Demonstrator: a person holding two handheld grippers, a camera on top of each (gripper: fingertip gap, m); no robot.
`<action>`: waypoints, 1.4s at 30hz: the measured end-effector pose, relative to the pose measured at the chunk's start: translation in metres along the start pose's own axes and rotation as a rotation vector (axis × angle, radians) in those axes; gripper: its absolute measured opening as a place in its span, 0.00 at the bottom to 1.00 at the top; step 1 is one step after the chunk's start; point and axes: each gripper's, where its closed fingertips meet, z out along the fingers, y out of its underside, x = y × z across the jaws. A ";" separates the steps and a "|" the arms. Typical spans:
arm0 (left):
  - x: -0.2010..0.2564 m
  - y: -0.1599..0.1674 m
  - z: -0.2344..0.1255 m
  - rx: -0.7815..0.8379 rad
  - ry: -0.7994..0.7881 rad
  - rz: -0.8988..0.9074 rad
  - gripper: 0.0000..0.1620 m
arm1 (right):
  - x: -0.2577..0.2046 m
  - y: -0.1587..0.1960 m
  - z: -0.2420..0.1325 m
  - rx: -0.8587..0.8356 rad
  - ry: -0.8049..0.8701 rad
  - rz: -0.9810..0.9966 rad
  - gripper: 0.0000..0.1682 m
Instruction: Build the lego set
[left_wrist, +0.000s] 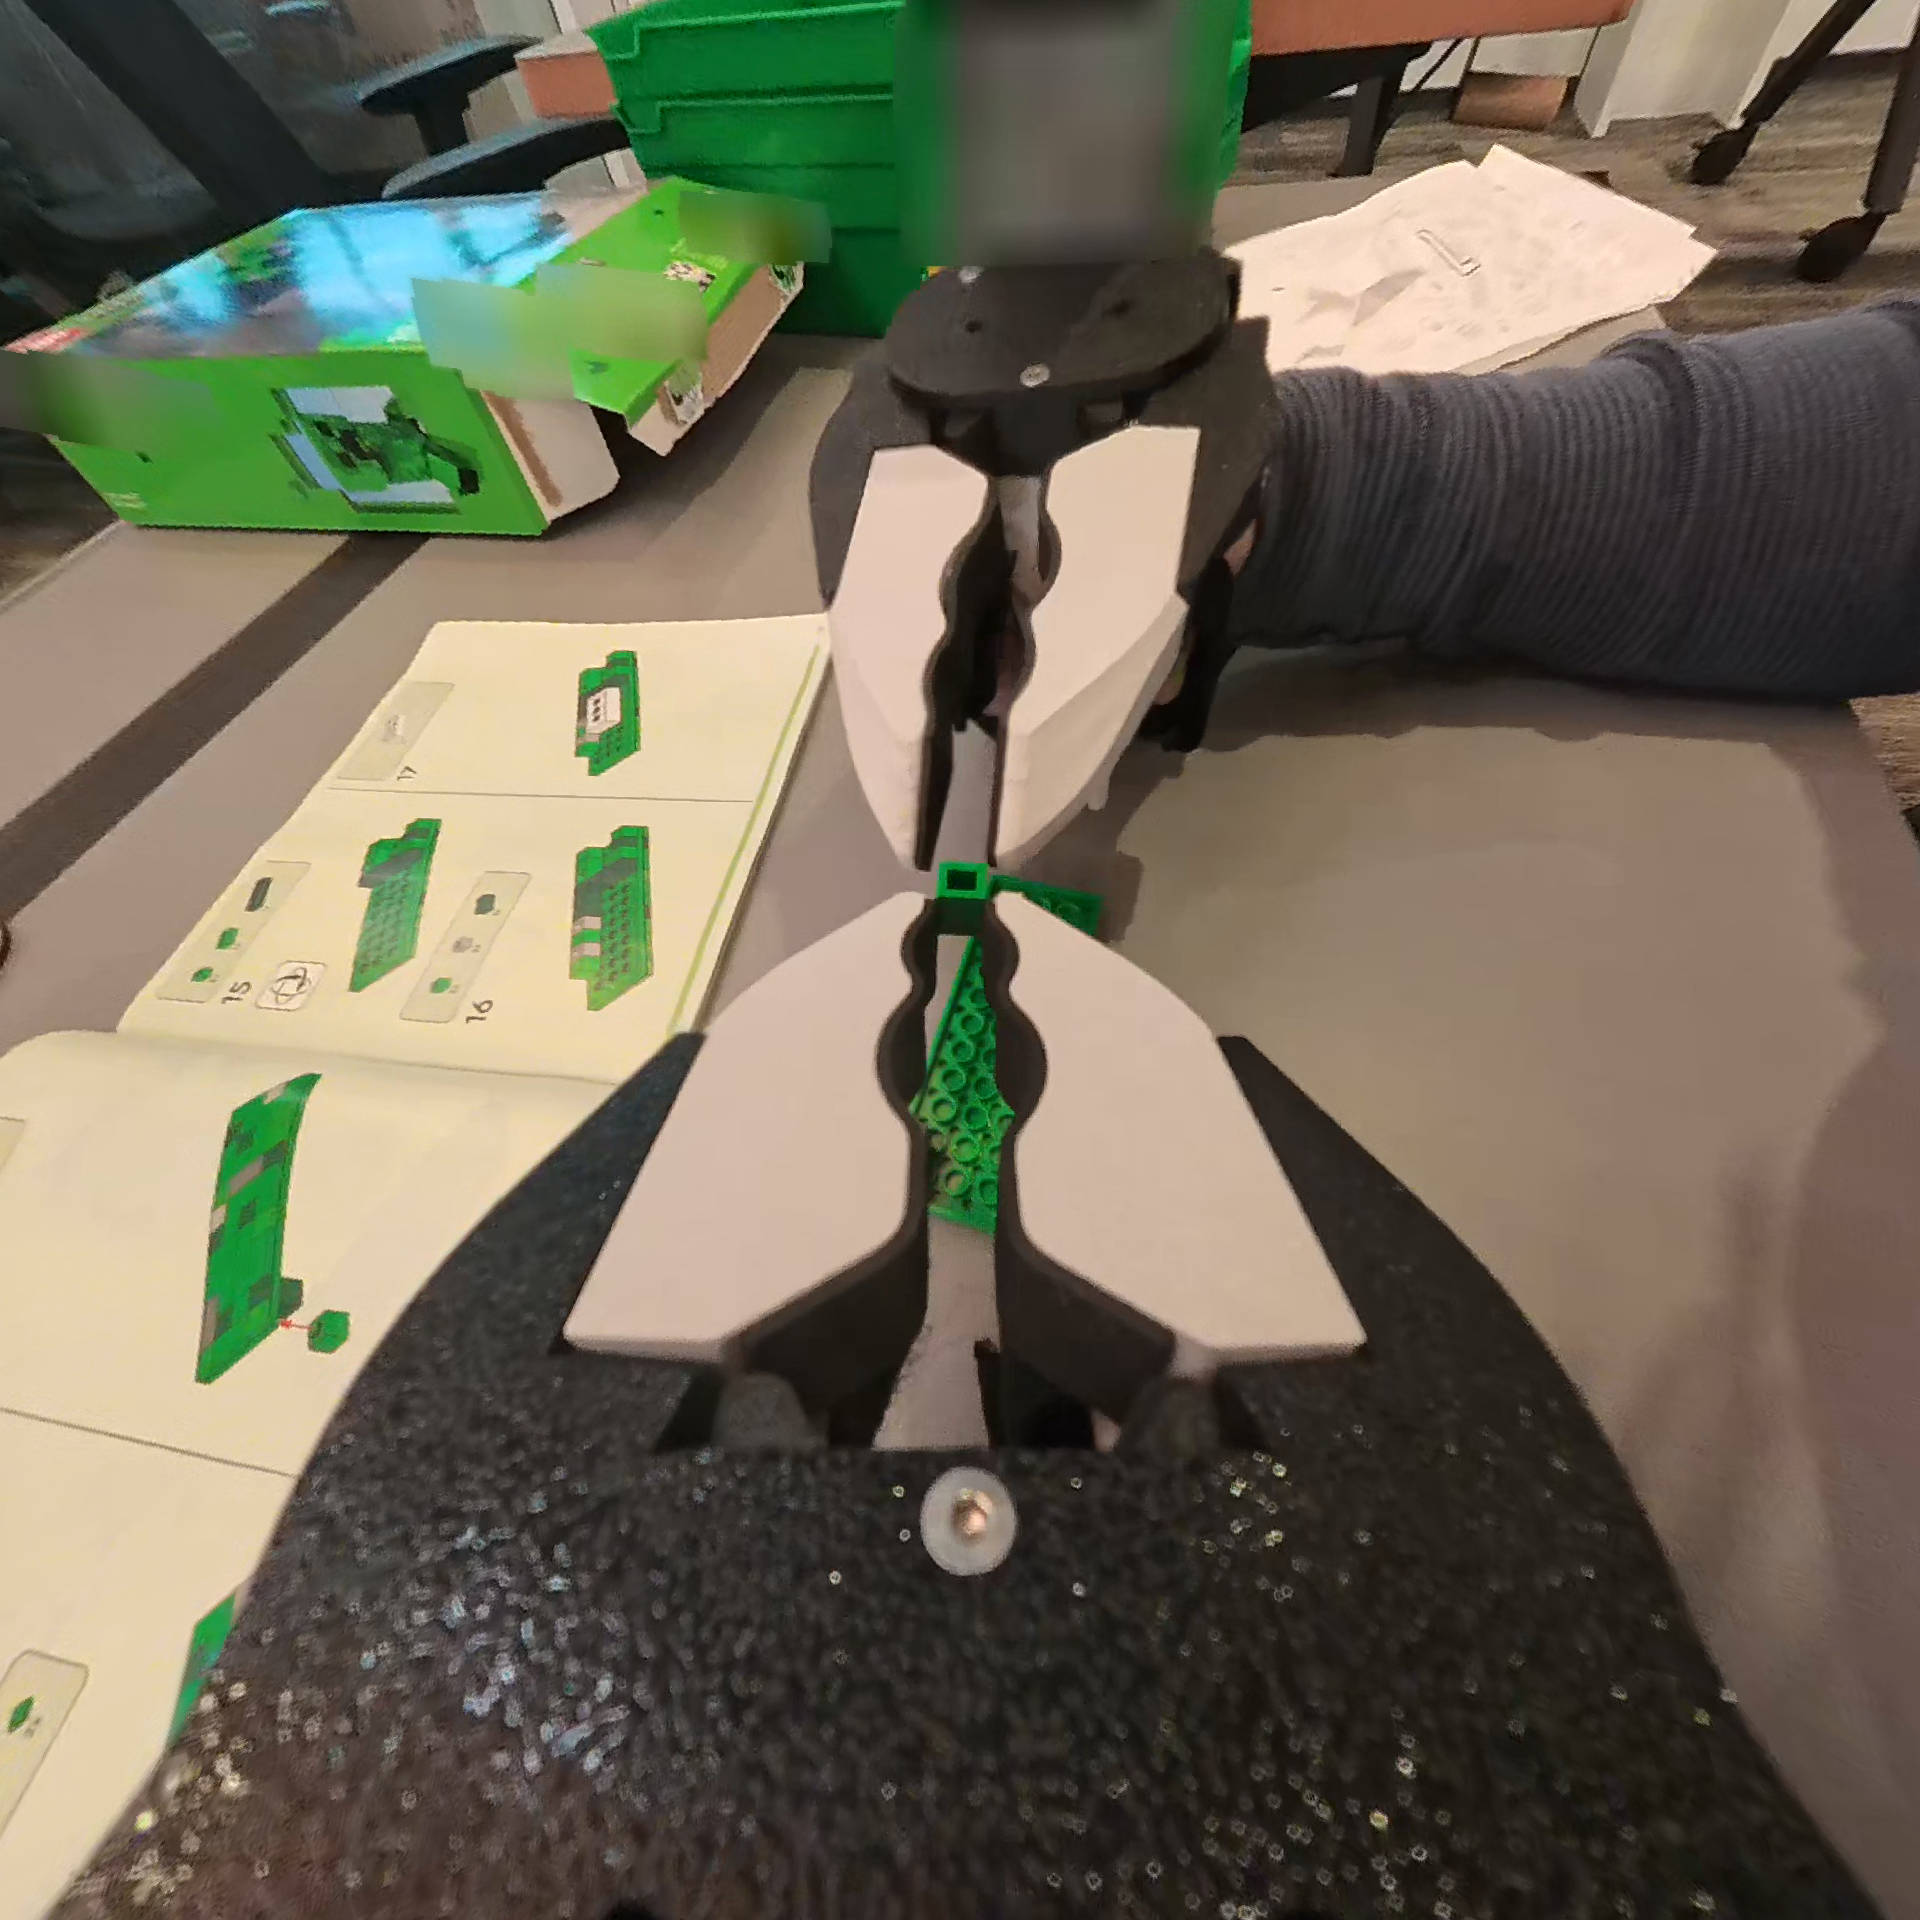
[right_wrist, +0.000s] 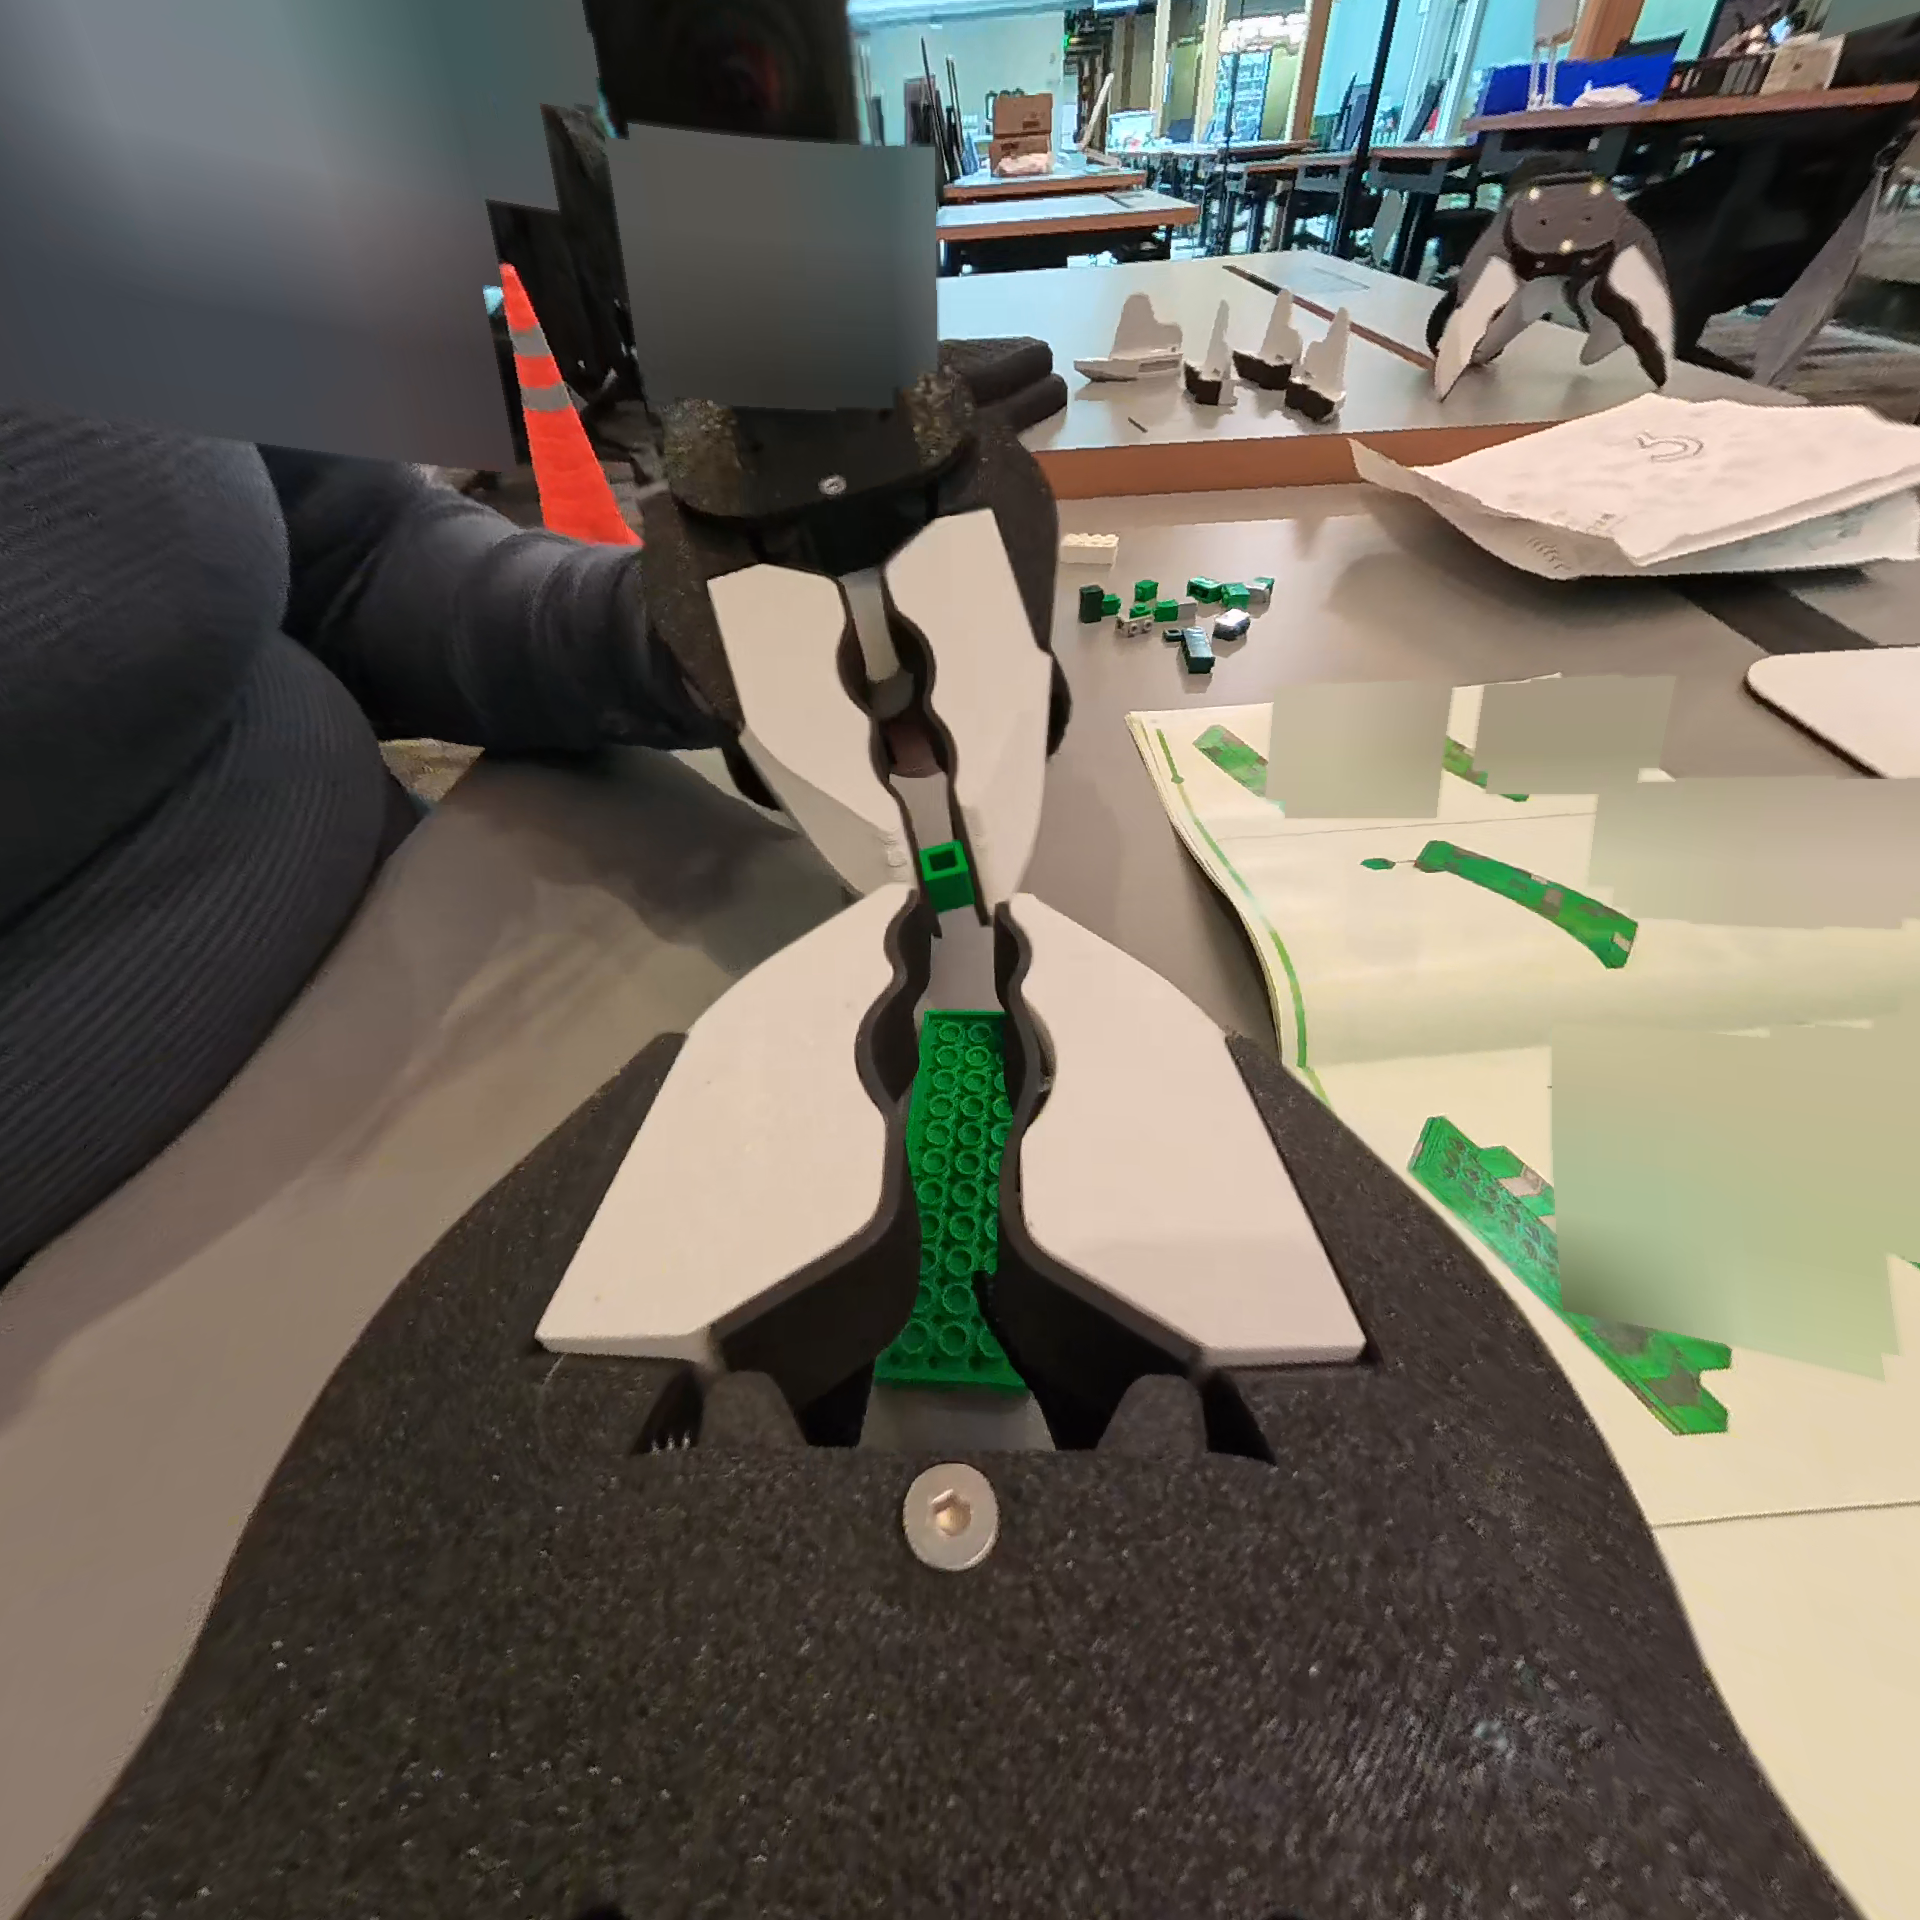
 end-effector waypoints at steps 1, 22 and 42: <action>0.001 0.001 0.000 -0.001 0.012 -0.011 0.04 | -0.001 0.000 0.001 -0.003 0.003 -0.021 0.06; 0.008 0.002 -0.002 0.049 0.137 -0.098 0.08 | -0.006 -0.006 0.002 0.046 -0.022 -0.040 0.04; 0.011 -0.007 -0.006 0.143 0.169 -0.126 0.05 | -0.011 -0.009 0.002 0.080 -0.065 -0.013 0.04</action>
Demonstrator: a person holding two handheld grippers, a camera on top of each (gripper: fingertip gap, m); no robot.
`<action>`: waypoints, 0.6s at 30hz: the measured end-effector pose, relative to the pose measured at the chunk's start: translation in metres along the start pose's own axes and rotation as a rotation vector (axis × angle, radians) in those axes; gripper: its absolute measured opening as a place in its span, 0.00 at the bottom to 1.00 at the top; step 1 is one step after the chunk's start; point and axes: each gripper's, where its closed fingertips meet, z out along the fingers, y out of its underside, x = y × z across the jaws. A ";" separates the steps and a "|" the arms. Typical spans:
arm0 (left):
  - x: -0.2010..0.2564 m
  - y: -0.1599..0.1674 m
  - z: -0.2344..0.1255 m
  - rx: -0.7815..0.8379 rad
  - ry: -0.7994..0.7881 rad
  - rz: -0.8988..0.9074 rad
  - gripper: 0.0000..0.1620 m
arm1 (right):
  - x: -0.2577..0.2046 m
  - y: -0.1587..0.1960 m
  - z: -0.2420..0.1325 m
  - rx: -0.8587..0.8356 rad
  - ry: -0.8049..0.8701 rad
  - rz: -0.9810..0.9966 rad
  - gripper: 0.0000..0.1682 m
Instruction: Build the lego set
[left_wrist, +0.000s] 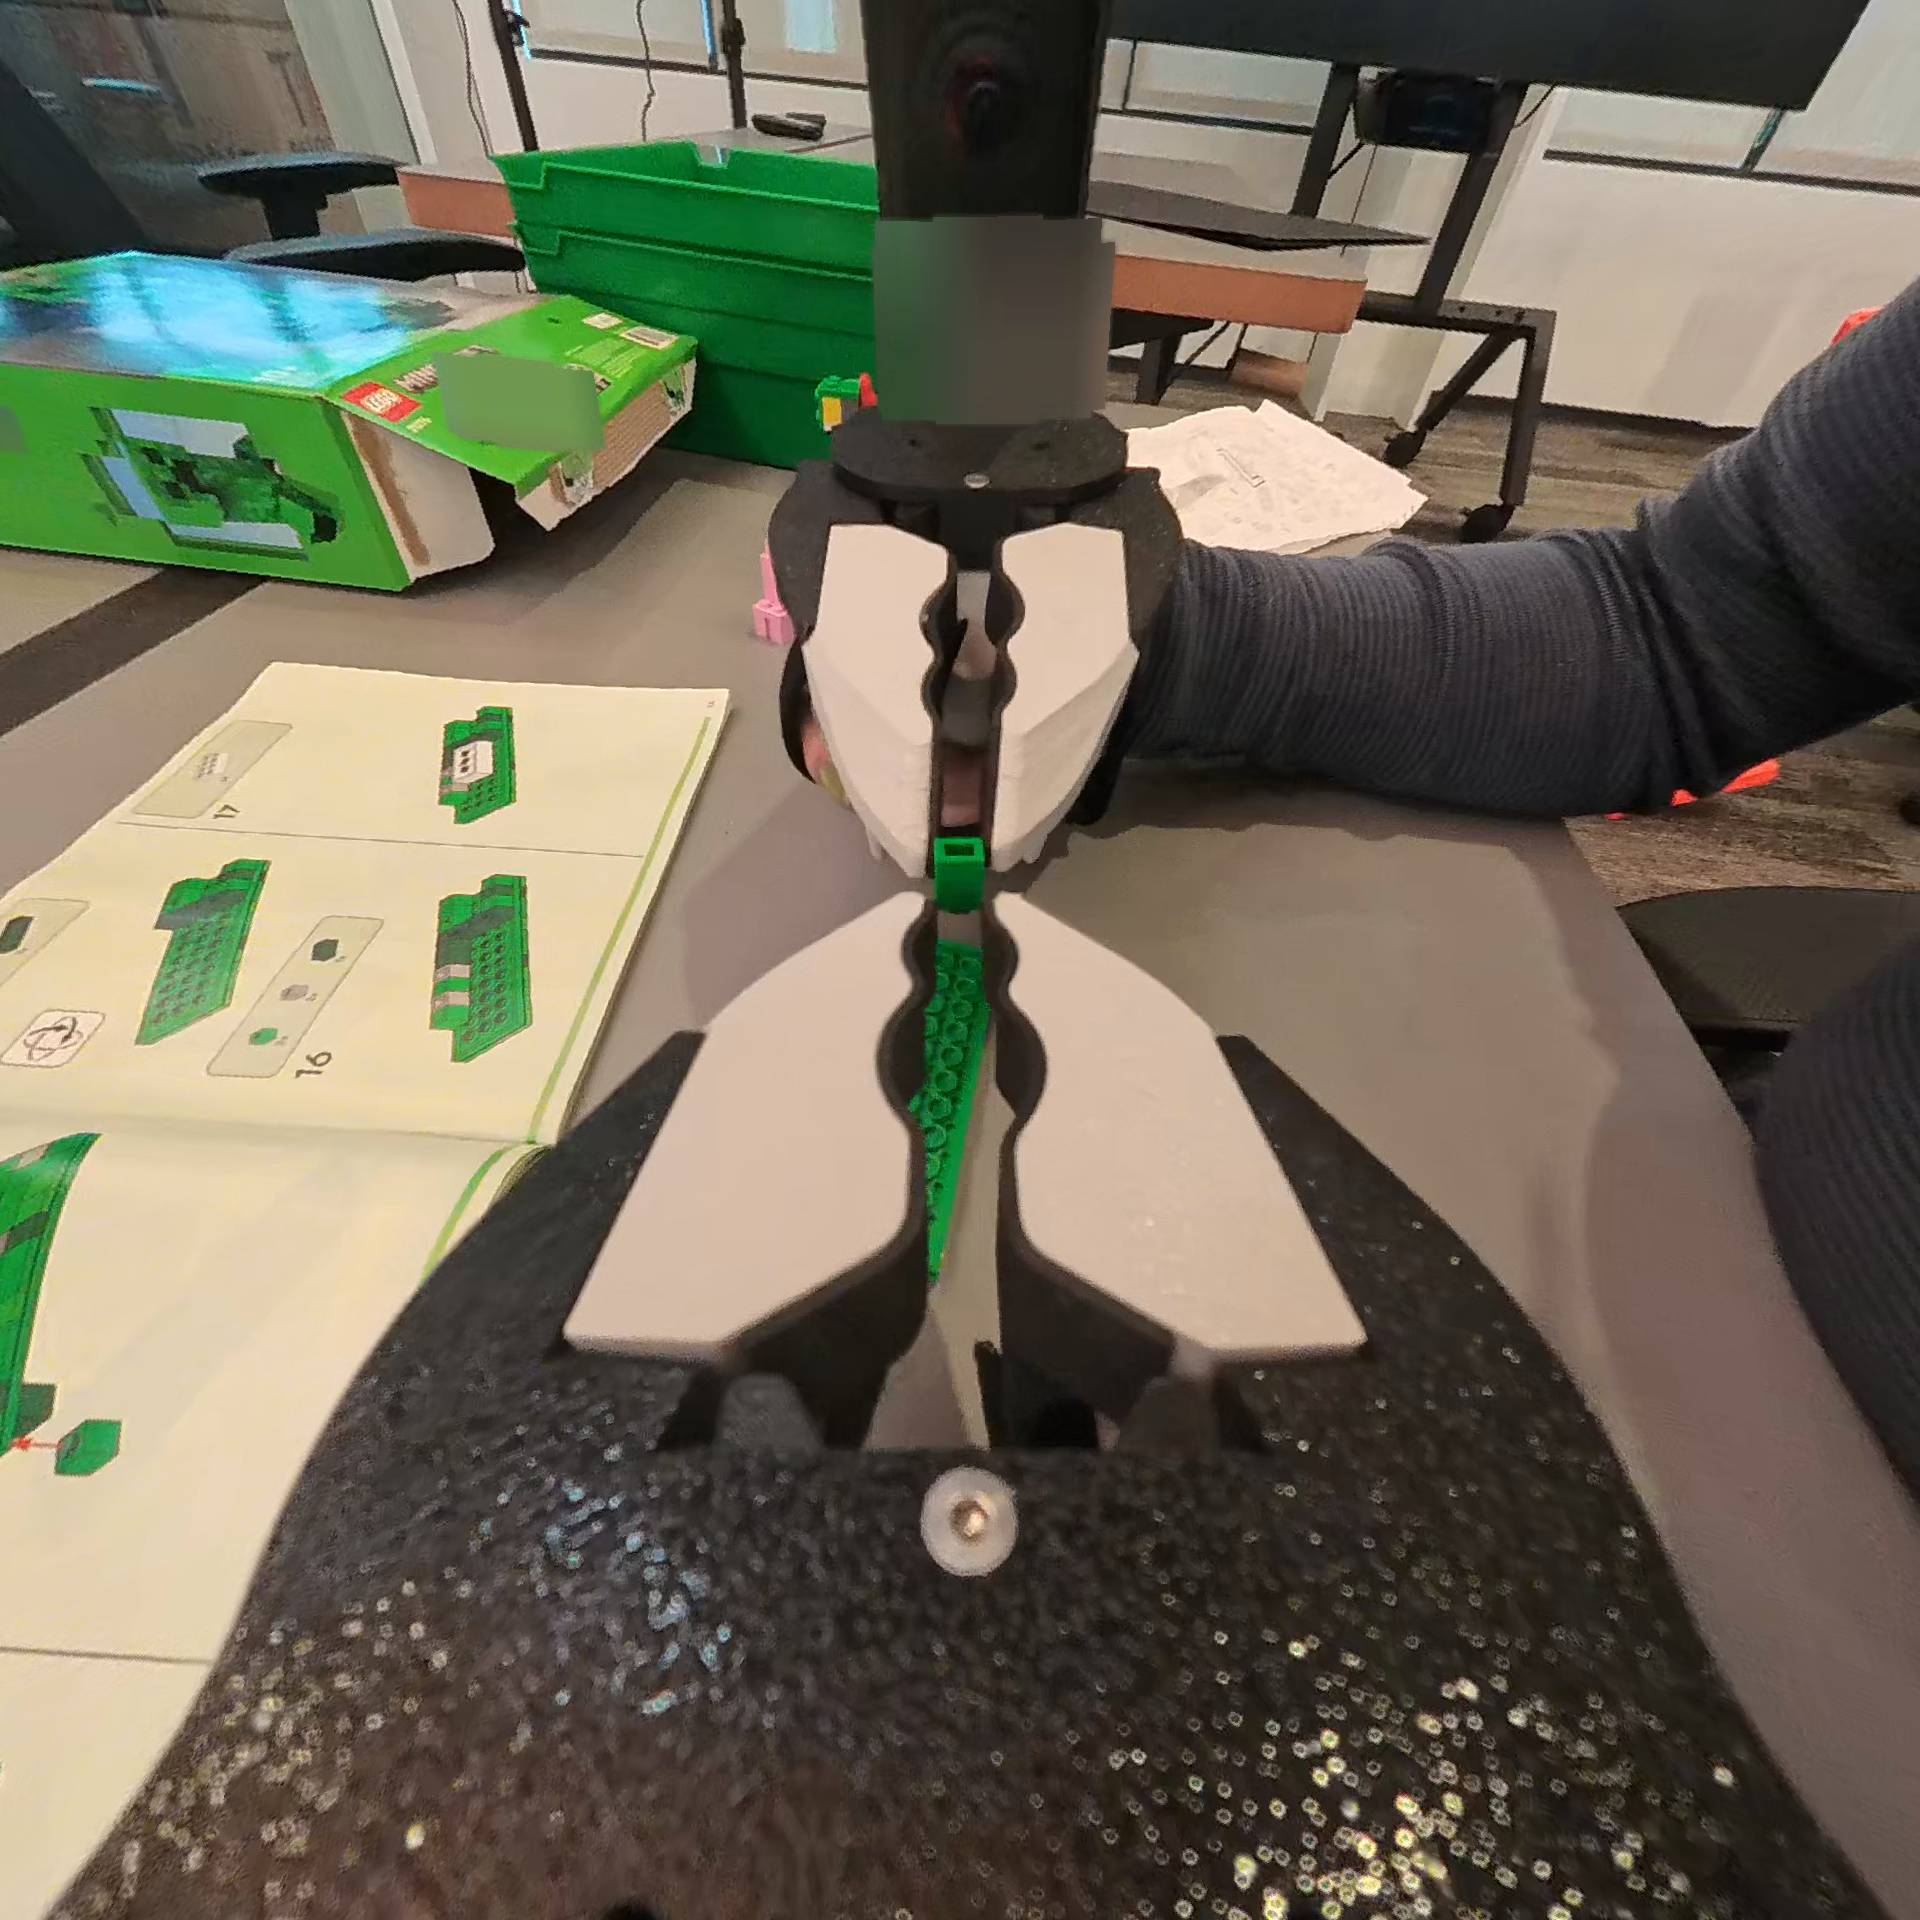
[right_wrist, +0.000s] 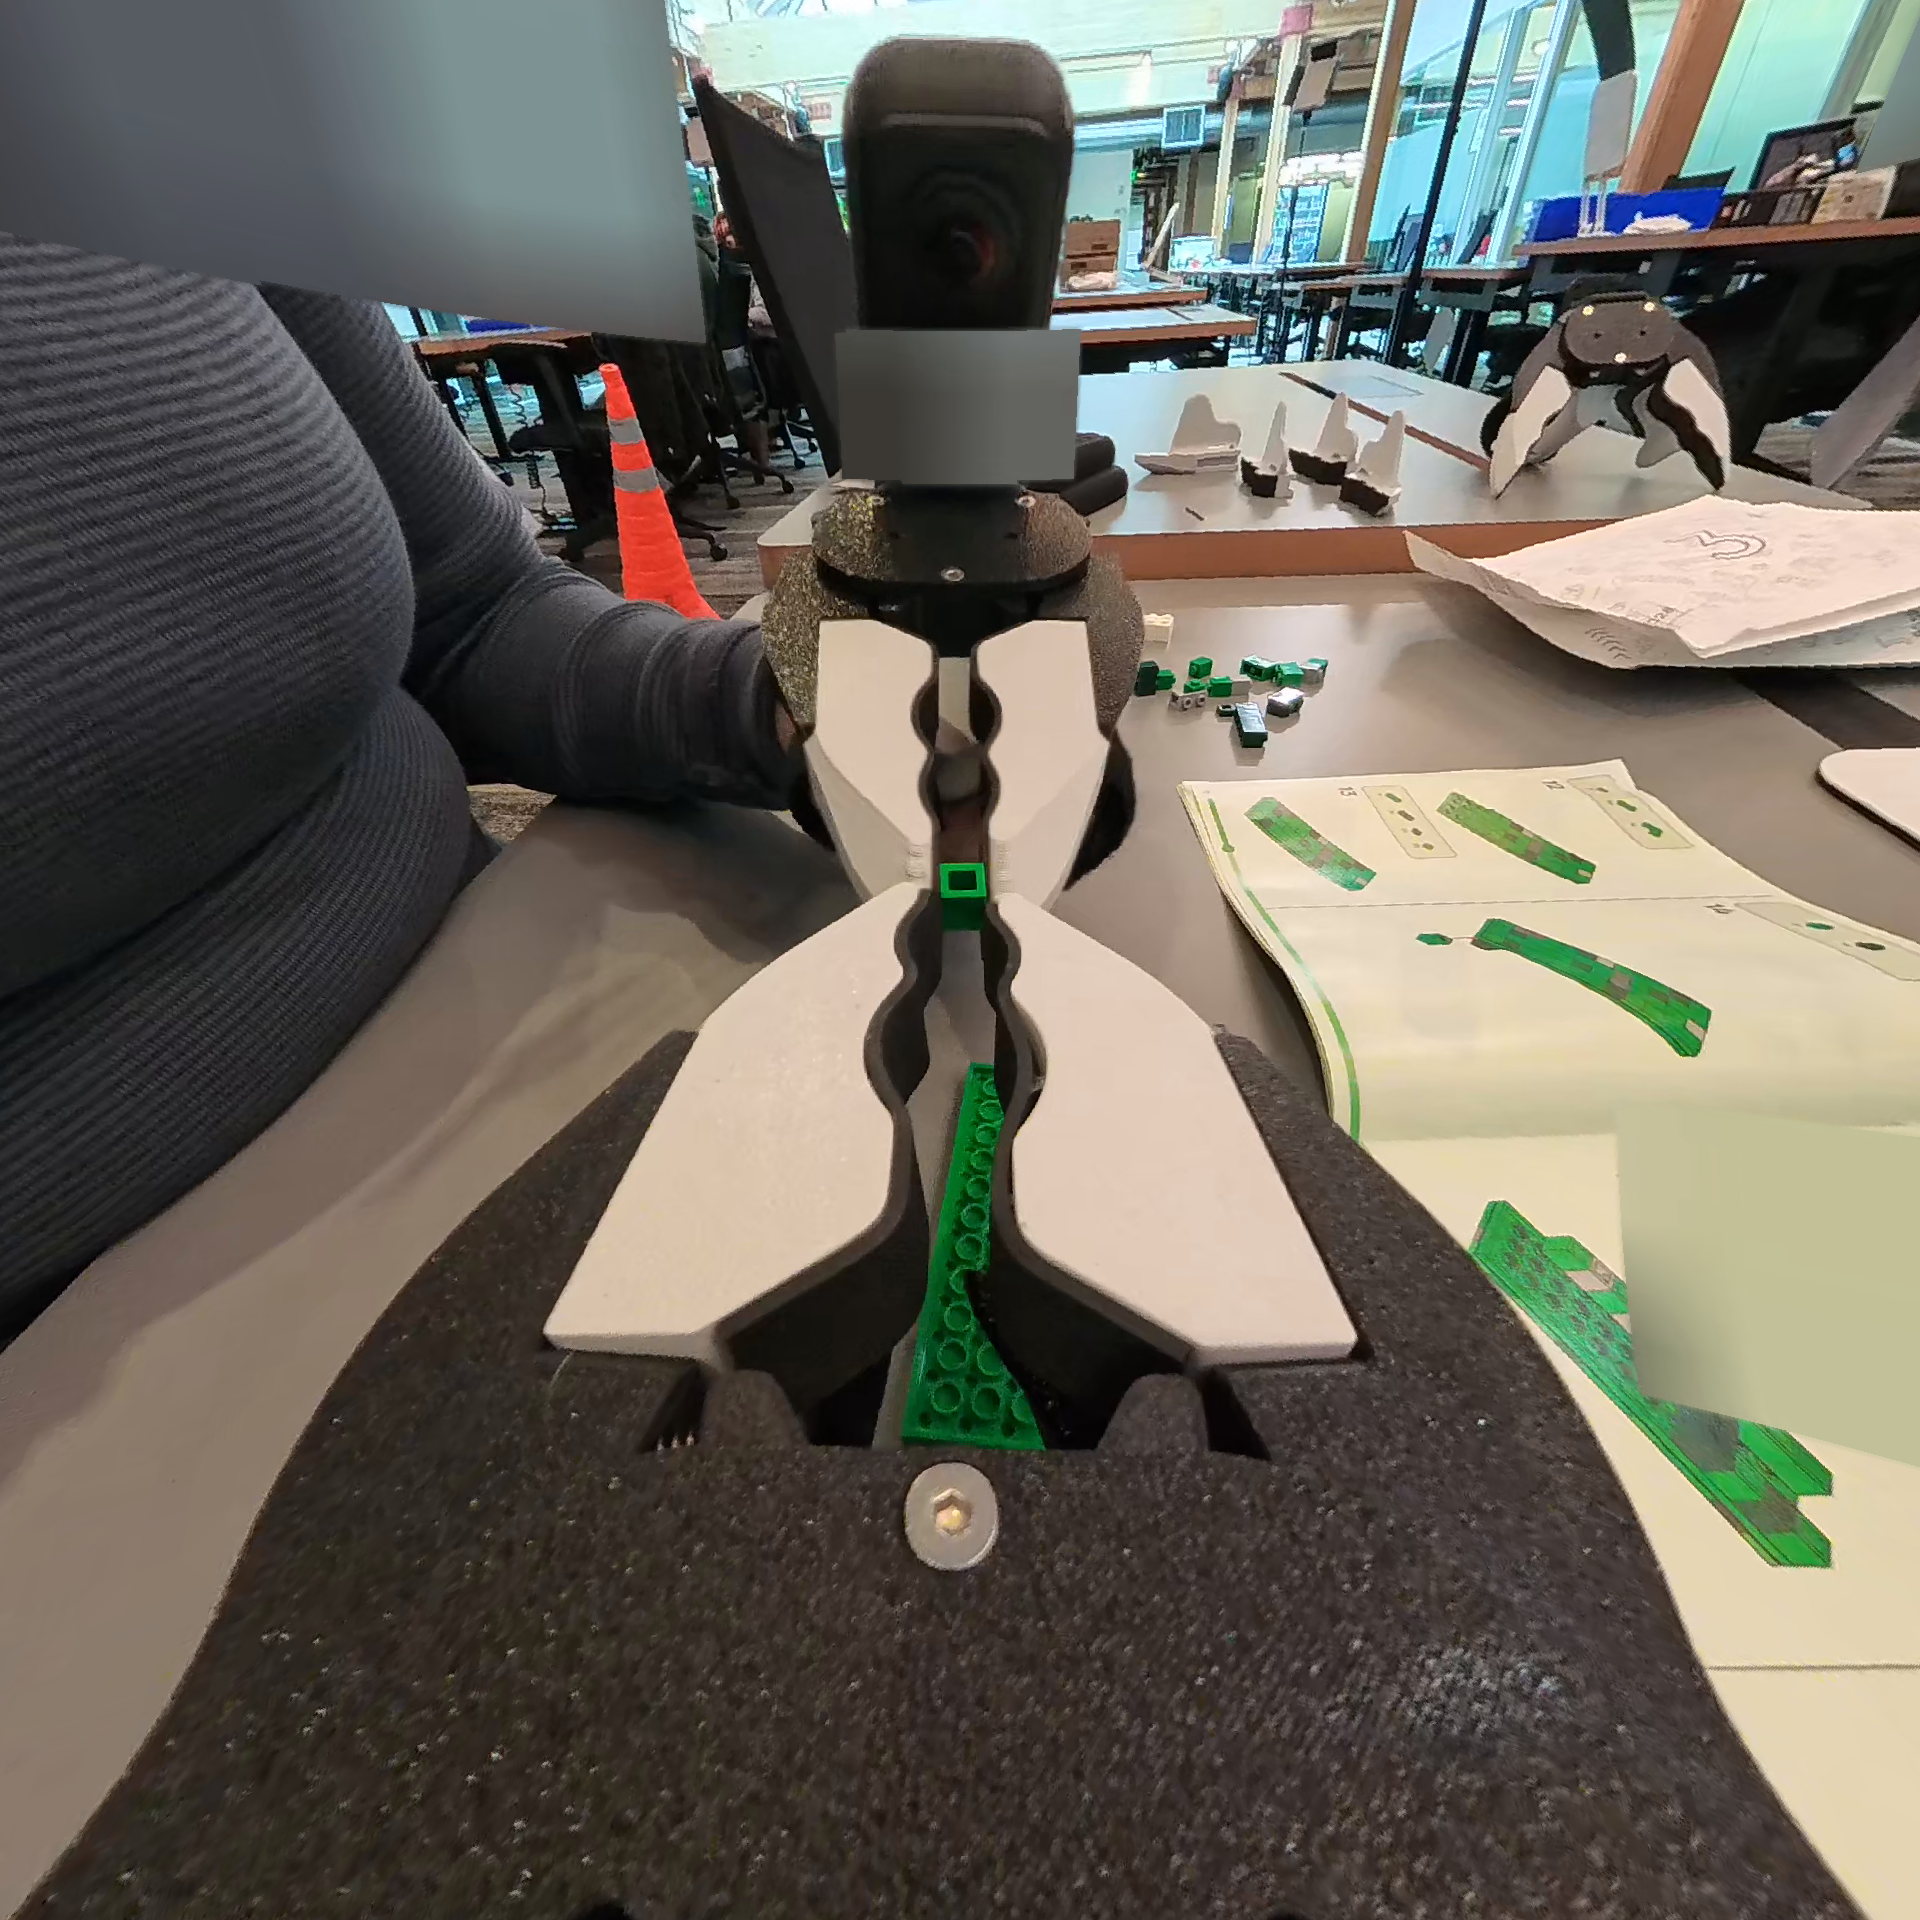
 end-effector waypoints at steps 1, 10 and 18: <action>0.000 0.000 0.000 0.002 -0.007 0.007 0.04 | 0.000 0.000 0.000 0.002 0.001 0.000 0.04; 0.002 0.003 0.001 -0.024 0.007 0.008 0.04 | -0.001 0.000 0.003 0.010 -0.015 0.032 0.07; 0.002 0.003 0.001 -0.020 0.005 0.020 0.00 | -0.003 -0.002 0.004 0.021 -0.028 0.037 0.06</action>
